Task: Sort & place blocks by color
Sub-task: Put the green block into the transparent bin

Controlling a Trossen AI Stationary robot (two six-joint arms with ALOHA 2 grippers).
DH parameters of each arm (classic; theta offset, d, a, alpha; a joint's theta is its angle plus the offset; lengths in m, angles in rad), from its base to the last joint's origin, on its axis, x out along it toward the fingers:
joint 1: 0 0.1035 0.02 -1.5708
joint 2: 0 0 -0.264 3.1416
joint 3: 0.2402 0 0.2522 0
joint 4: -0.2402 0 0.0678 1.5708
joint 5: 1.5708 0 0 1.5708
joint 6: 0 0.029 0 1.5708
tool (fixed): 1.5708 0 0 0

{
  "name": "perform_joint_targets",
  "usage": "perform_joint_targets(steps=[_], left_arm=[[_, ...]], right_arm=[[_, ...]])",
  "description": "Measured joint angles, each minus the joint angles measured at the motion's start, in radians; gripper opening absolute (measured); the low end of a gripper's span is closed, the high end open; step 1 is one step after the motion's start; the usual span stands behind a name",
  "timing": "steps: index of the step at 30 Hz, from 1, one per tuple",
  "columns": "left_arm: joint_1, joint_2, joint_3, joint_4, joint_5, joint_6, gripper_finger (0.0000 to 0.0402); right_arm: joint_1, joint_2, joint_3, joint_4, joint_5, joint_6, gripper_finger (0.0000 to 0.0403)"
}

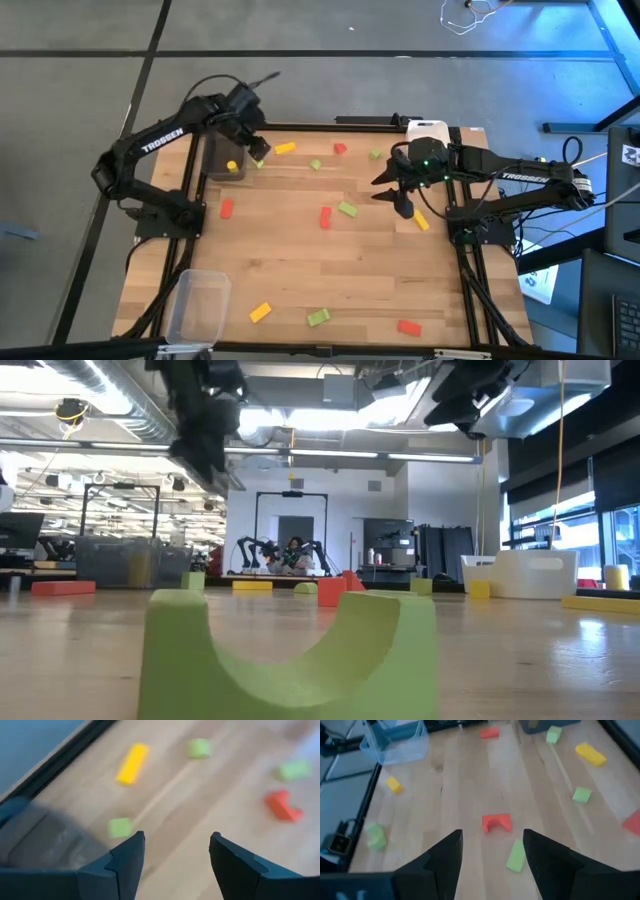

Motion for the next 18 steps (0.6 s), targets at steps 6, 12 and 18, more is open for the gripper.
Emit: perform_joint_targets(steps=[6,12,18], left_arm=[[-0.203,0.0,0.001,-0.004,0.064,0.026,0.021],[-0.377,0.0,0.001,-0.001,0.068,-0.086,0.021],[-0.477,0.0,0.001,0.0,0.023,-0.185,0.021]], right_arm=[[0.003,0.031,0.0,0.02,0.018,0.069,0.0208],[0.008,0.142,0.099,-0.078,0.041,0.172,0.0201],[0.019,0.329,0.279,-0.284,0.175,0.172,0.0201]])
